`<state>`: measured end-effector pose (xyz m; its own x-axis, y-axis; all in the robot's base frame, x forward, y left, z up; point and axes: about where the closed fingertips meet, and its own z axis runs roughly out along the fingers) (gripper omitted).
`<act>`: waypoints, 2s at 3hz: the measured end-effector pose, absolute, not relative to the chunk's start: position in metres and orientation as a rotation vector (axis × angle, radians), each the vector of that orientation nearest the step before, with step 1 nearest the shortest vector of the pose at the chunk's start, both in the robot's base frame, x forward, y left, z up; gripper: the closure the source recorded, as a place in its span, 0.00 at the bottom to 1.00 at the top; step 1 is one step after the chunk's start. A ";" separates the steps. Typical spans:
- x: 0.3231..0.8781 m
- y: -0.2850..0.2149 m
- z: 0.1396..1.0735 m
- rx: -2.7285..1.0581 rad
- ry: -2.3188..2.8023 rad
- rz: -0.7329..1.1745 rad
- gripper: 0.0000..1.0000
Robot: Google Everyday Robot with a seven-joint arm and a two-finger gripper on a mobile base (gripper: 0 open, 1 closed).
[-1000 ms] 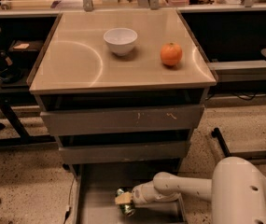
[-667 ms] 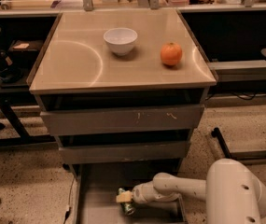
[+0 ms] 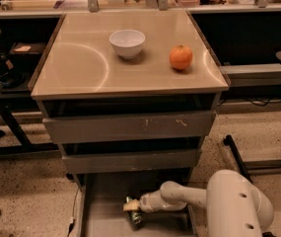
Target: Place green can into bottom drawer
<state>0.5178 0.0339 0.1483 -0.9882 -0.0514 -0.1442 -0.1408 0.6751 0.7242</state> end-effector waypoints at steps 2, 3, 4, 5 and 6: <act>0.526 0.035 0.141 -0.147 2.784 1.208 0.82; 0.526 0.035 0.141 -0.147 2.784 1.208 0.58; 0.526 0.035 0.141 -0.147 2.784 1.208 0.36; 0.526 0.035 0.141 -0.147 2.784 1.208 0.12; 0.526 0.035 0.141 -0.147 2.784 1.208 0.00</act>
Offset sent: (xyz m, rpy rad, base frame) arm 0.0068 0.0008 -0.0067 -0.0052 0.0107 -0.0046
